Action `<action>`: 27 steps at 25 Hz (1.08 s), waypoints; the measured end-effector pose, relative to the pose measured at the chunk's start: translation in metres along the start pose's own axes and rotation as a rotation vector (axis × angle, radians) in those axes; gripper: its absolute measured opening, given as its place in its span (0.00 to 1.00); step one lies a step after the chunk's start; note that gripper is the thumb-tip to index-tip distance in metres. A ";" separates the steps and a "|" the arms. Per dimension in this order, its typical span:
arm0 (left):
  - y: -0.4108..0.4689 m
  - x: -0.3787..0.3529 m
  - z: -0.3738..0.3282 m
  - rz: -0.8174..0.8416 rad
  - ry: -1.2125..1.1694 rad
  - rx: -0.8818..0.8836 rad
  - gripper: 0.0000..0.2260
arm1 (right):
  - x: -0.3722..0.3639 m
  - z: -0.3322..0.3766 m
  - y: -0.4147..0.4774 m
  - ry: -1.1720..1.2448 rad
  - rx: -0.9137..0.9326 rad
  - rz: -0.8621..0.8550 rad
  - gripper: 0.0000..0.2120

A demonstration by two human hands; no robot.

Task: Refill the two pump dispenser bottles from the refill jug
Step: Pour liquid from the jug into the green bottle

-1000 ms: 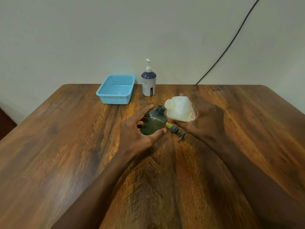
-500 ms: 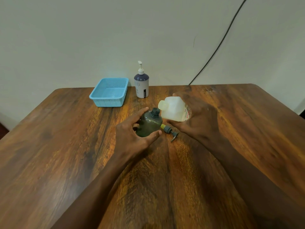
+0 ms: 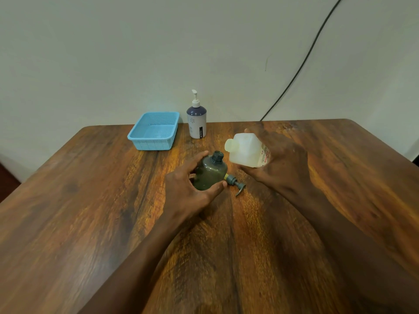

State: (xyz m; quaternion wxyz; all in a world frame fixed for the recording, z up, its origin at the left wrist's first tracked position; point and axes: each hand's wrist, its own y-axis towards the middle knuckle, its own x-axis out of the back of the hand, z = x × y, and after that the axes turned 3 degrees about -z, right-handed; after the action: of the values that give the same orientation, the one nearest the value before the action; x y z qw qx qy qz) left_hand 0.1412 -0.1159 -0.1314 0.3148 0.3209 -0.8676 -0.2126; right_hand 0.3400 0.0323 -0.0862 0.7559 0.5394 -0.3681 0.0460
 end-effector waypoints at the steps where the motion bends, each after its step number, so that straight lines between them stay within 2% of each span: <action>1: 0.000 0.000 -0.001 0.003 -0.005 -0.001 0.38 | 0.001 0.000 0.000 -0.004 0.002 0.009 0.39; 27: -0.005 -0.002 -0.016 0.007 -0.059 -0.020 0.38 | 0.014 -0.001 0.005 -0.049 0.155 -0.065 0.36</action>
State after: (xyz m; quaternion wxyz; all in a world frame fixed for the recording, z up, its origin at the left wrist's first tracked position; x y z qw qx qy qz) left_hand 0.1552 -0.1210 -0.1240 0.2931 0.3084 -0.8754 -0.2294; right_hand 0.3483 0.0307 -0.0736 0.7037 0.6091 -0.3641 0.0365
